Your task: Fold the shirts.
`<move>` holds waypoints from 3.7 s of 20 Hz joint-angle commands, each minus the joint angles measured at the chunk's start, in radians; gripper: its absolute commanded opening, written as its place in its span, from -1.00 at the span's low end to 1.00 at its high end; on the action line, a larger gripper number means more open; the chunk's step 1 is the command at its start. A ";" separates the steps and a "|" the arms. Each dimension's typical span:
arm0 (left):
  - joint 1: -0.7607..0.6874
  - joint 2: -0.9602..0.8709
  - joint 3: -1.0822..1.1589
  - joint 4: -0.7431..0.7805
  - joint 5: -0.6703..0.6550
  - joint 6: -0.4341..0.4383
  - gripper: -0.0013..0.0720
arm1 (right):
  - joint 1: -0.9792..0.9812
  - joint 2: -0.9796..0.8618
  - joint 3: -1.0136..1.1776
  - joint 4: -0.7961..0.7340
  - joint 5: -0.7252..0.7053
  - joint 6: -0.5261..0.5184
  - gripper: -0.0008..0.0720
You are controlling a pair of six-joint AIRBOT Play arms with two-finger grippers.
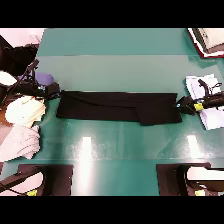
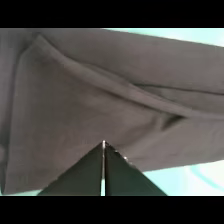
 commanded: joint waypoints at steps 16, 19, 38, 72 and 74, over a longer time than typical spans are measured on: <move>-0.390 -0.113 0.112 -0.058 0.186 0.015 -0.90 | 0.169 0.139 0.156 0.086 0.146 0.015 -0.92; -0.515 -0.294 0.261 -0.058 0.184 0.013 -0.90 | 0.283 0.153 0.316 0.087 0.180 0.119 -0.92; -0.604 -0.604 0.485 -0.056 0.124 0.005 -0.90 | 0.828 -0.173 1.048 0.085 0.227 0.306 -0.92; 0.001 -0.014 0.486 0.201 -0.296 0.009 -0.90 | 1.022 -0.263 0.713 0.115 -0.151 0.043 0.39; 0.001 -0.015 0.486 0.201 -0.294 0.009 -0.90 | 0.932 -0.192 0.579 0.104 -0.147 0.070 0.39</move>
